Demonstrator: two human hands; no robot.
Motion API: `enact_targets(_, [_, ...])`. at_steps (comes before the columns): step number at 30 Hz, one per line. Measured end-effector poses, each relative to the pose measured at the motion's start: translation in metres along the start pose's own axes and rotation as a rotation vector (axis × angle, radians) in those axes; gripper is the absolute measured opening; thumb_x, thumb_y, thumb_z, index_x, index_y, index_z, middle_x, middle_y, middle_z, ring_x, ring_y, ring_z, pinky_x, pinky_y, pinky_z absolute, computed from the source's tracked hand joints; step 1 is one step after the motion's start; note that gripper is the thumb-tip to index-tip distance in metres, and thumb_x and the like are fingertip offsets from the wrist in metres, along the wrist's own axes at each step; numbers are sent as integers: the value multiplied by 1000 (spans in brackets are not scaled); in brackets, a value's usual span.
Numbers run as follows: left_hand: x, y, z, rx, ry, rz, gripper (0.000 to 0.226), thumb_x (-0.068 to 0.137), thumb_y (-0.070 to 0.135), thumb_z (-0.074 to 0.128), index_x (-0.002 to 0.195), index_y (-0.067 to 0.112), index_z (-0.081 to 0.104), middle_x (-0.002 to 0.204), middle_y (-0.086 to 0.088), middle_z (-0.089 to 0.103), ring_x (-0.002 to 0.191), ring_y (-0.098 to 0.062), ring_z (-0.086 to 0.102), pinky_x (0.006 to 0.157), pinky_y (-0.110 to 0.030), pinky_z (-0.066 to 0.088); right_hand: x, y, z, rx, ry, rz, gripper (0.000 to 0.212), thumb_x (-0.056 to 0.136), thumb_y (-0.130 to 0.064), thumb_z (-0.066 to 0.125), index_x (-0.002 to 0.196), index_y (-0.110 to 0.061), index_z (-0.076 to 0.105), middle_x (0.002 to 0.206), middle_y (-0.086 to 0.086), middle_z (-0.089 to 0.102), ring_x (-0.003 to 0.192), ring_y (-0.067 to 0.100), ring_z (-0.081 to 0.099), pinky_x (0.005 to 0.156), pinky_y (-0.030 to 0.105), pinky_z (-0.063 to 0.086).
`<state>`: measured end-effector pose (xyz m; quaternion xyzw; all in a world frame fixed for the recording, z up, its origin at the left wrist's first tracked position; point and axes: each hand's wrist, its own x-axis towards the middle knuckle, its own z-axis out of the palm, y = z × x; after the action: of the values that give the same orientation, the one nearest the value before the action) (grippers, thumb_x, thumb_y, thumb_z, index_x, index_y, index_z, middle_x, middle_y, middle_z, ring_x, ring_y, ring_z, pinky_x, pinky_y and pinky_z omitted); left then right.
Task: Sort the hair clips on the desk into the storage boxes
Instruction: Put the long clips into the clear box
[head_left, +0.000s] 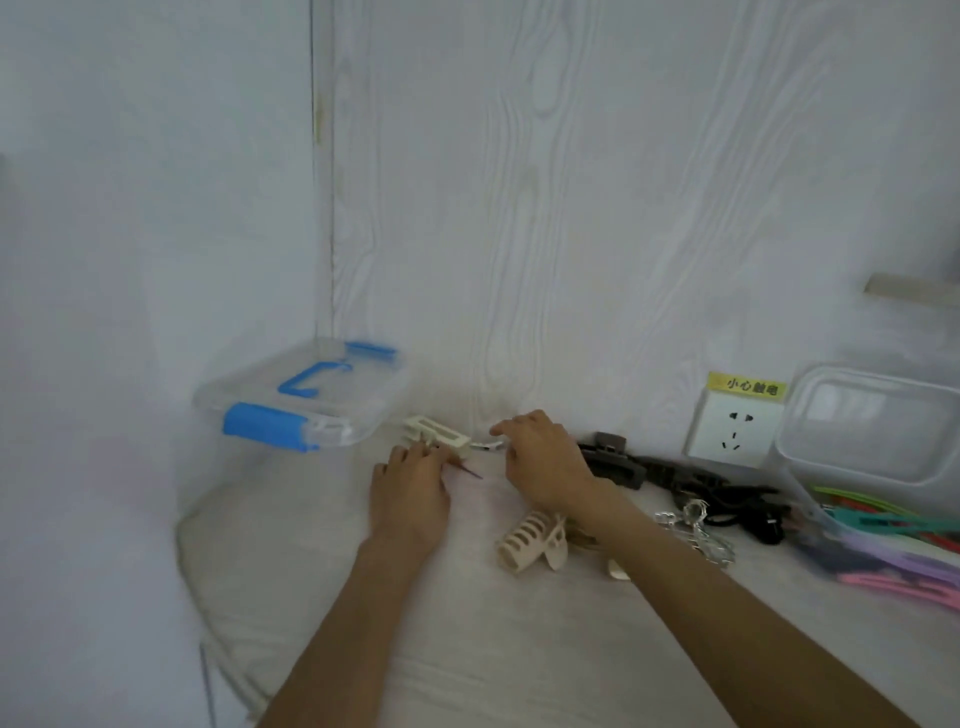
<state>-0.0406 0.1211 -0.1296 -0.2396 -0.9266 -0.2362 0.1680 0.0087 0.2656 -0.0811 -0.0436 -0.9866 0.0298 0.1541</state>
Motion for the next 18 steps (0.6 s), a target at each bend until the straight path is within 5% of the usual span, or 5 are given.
enact_targets(4, [0,-3,3,-33,-42,82,47,92,16,39,135,33,40,138,6,41,125,-20,36,96,-34,32,22,-16,15,-103,-270,52,48,93,-21,41,140,-11,33,143,11,38,130,28,35,106,39,27])
enact_targets(10, [1,-2,0,-54,-77,39,45,90,17,42,133,30,45,141,11,40,126,-20,35,97,-32,29,31,-25,17,-15,-305,136,46,95,-40,33,120,-8,55,127,13,45,116,30,44,94,39,34])
enact_targets(14, [1,1,-3,-95,-79,0,47,90,14,41,134,29,46,143,12,40,127,-19,34,99,-31,27,22,-25,18,110,-145,145,39,87,-41,52,90,-5,67,92,10,62,90,28,59,66,31,42])
enact_targets(18, [-2,0,-5,-90,-47,-27,49,89,11,40,136,23,42,143,8,40,132,-19,30,104,-31,25,20,-26,12,-57,-63,156,22,90,-23,56,101,-7,65,104,10,67,95,26,62,75,31,47])
